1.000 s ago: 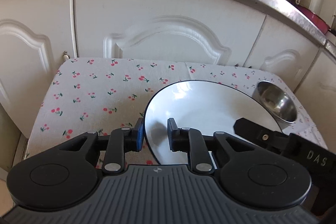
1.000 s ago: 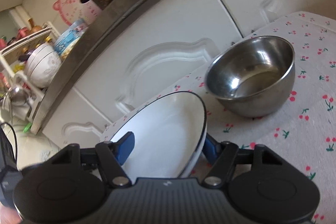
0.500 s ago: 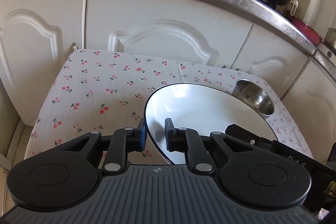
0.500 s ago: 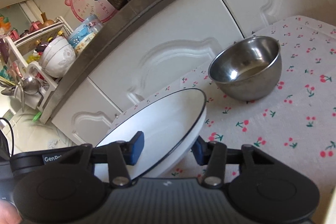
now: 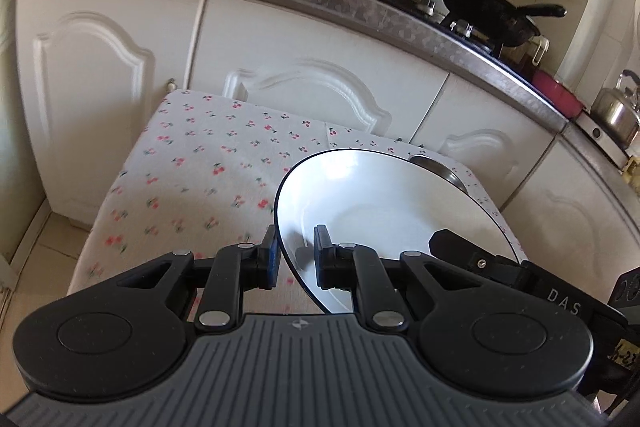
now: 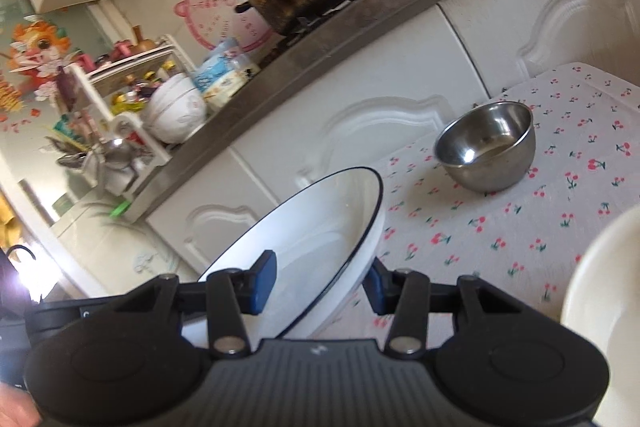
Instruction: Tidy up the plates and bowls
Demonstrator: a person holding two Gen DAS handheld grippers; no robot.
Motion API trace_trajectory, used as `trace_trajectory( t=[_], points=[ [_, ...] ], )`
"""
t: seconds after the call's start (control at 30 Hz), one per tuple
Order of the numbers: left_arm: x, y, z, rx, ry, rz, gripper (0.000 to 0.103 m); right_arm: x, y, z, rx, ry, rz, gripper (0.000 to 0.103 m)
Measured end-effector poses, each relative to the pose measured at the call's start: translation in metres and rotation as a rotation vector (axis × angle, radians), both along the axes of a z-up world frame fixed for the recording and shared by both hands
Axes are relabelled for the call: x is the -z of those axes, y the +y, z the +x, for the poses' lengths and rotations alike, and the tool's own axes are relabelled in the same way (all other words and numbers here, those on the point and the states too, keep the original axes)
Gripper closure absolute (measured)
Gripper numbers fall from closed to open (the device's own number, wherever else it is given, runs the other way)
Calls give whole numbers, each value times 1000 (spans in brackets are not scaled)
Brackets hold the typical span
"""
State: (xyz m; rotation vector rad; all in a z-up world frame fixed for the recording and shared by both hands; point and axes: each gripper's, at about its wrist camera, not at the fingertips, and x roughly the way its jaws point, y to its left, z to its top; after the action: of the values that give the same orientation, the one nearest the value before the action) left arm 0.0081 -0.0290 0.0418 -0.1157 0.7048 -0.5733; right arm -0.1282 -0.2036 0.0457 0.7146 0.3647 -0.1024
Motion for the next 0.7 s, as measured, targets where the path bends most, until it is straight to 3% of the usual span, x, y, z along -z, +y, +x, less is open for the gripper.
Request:
trace_trajectory(
  t=[0.37,0.7],
  points=[
    [-4,48,-68,-104,-24,5,91,-14,49,-46,-154,1,-51,57],
    [14,69,-98,-211,12,6,91,1,83,-63,-248,66,-70,56]
  ],
)
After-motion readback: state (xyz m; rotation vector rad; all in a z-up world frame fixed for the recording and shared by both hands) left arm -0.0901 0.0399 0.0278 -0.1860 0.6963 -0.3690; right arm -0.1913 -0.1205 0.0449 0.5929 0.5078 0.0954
